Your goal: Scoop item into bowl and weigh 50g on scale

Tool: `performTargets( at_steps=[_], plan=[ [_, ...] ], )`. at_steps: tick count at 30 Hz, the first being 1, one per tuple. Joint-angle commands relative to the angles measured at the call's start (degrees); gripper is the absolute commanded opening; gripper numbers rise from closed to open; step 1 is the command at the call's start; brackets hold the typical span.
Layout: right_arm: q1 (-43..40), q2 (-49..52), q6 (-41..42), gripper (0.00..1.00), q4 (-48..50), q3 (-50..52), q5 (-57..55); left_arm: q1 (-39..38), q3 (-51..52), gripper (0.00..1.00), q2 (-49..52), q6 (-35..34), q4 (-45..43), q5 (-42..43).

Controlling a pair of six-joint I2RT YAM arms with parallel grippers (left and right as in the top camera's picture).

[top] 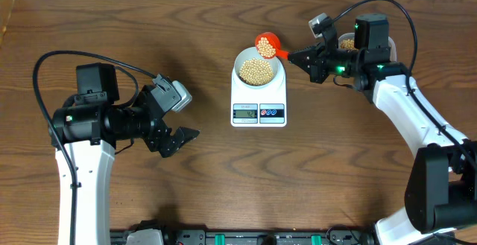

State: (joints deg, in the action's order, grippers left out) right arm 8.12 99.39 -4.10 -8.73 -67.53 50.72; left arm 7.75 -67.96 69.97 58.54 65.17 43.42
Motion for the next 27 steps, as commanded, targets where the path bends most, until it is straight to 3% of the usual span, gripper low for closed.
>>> performTargets(
  at_steps=[1,14,27],
  plan=[
    [0.3,0.4,-2.4,0.01,0.2,0.0,0.2,-0.1,-1.5,0.93,-0.4,0.8,0.2,0.9],
    [0.3,0.4,-9.7,0.01,0.2,0.0,0.2,-0.1,-1.5,0.93,-0.4,0.8,0.2,0.9],
    [0.7,0.7,-10.1,0.01,1.7,0.0,1.3,-0.1,-1.6,0.93,-0.4,0.8,0.2,0.9]
  ],
)
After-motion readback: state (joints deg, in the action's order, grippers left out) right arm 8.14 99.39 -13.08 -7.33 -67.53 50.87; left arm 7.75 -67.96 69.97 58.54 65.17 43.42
